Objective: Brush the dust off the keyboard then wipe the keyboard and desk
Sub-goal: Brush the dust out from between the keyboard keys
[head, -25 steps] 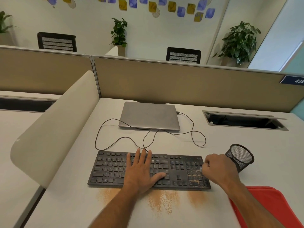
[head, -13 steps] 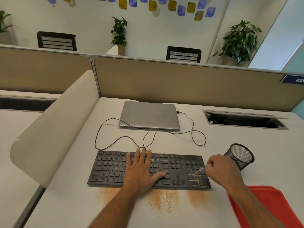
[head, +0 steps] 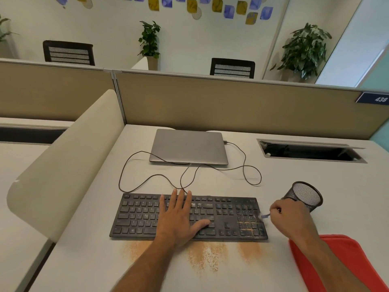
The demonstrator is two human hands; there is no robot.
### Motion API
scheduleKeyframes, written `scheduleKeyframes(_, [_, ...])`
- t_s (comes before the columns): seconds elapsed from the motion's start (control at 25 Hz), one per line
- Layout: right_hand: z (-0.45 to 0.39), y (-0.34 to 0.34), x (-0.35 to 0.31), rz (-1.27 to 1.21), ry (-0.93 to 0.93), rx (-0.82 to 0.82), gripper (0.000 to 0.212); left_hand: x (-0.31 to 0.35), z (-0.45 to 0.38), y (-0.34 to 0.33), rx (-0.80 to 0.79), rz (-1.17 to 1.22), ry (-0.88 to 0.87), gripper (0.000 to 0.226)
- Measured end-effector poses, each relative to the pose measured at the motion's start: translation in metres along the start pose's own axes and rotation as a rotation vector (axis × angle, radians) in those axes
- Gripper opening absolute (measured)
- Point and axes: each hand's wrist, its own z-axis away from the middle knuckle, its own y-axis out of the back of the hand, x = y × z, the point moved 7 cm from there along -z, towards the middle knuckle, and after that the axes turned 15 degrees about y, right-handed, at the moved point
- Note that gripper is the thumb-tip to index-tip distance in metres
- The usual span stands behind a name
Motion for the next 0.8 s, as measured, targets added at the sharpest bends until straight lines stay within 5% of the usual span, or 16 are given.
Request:
scheduleKeyframes(0.16, [0.0,-0.006,-0.016,-0.325,0.041,0.018,0.023,0.0,-0.001,0.0,0.006,-0.004,0.0,0.111])
scheduleKeyframes(0.36, [0.001,-0.005,-0.005,-0.031,0.03,0.018,0.02,0.0,0.0,0.0,0.003,-0.009,-0.001,0.112])
scheduleKeyframes(0.64, [0.003,0.0,-0.018,-0.041,0.19,-0.074,0.02,0.0,-0.001,0.0,-0.001,-0.011,0.001,0.111])
scheduleKeyframes(0.8, [0.002,0.001,-0.014,-0.125,0.178,0.049,0.018,0.0,-0.001,-0.001,-0.004,-0.007,-0.001,0.111])
